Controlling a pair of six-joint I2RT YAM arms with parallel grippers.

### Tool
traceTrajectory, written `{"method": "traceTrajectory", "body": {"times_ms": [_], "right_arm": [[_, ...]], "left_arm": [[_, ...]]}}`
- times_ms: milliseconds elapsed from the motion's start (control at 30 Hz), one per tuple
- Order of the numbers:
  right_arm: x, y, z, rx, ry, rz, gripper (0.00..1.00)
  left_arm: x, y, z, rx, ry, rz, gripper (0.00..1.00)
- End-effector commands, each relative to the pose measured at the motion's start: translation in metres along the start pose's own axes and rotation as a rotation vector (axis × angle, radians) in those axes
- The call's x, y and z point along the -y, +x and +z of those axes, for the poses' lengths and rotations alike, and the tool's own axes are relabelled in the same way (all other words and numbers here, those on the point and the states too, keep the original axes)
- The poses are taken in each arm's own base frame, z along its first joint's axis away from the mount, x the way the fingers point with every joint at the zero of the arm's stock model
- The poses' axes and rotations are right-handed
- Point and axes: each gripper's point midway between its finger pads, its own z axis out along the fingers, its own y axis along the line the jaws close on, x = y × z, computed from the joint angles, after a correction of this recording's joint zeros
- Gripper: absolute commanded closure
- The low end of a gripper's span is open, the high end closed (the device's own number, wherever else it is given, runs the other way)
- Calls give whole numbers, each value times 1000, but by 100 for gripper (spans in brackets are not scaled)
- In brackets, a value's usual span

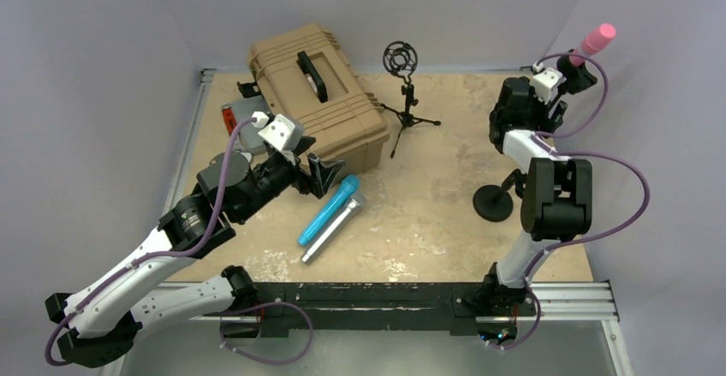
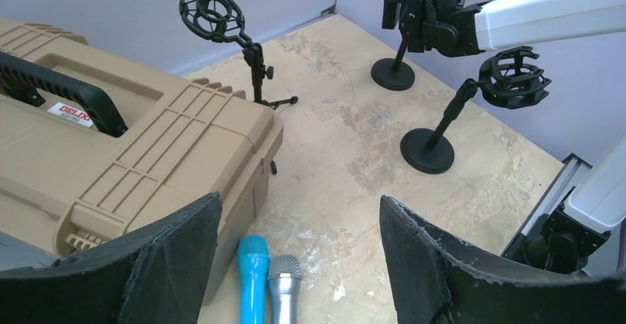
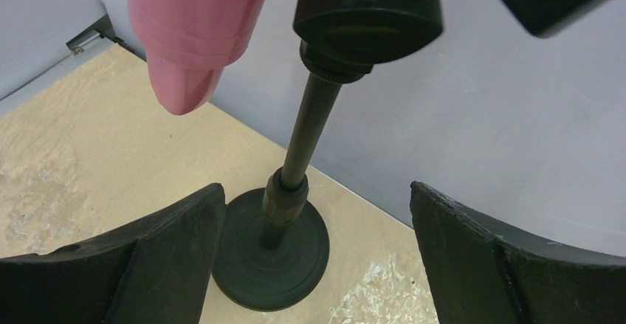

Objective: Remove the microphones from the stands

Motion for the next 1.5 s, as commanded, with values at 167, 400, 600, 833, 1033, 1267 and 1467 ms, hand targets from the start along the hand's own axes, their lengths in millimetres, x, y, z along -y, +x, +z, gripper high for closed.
{"method": "traceTrajectory", "body": {"times_ms": [167,400,600,833,1033,1267,1467], "right_arm": [[-11,-32,16,72,-23,11,12],[-16,-32,20,114,-28,48,21],[-18,-29,25,123,-23,73,36],[-23,-28,31,126,-51,81,53],[-32,-27,31,120,-107,78,78],[-36,-24,25,104,-166,107,91],[-51,-37,-9,119,-381,194,100]], "left_arm": [[5,-14,-1,38,20,-23,24],[4,-13,0,35,19,-21,24],[4,-11,2,29,15,-17,24],[4,-10,3,26,14,-18,24],[4,-10,3,26,16,-18,25],[4,-10,3,26,17,-16,25],[4,-10,3,26,15,-16,25]]}}
